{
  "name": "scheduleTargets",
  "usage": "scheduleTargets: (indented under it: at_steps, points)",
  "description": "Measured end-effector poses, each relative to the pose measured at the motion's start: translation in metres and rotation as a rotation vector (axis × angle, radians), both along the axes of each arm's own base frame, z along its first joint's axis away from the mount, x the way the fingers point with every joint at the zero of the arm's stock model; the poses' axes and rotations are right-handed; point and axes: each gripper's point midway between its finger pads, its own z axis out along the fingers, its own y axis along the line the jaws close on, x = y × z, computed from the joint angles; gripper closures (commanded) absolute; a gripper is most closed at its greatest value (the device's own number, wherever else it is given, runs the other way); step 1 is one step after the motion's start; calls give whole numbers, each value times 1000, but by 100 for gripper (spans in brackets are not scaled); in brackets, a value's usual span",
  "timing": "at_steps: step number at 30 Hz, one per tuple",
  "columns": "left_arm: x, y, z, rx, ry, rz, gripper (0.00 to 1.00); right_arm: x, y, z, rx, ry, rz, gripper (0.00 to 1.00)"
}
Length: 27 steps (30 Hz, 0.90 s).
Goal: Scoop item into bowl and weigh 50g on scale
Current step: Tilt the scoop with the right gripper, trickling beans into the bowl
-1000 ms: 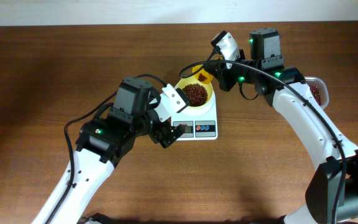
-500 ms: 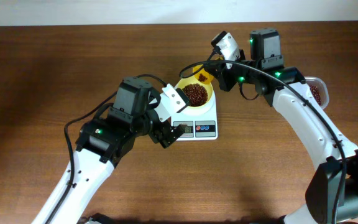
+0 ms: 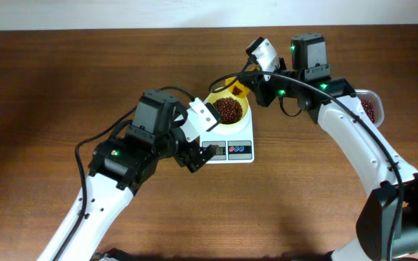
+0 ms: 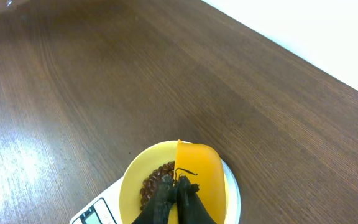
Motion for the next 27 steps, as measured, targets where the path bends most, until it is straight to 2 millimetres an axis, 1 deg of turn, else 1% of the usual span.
scheduleTargets:
  at_steps: [6,10,14,18,27]
  points:
    - [0,0,0,0,0,0,1,-1,0,-2,0,7,3,96]
    - [0,0,0,0,0,0,1,-6,-1,-9,-7,48,5,96]
    - [0,0,0,0,0,0,1,-4,0,-8,-15,17,20,96]
    - [0,0,0,0,0,0,1,-7,1,-9,-13,27,32,96]
    - [0,0,0,0,0,0,1,-4,2,-10,-9,18,35,96]
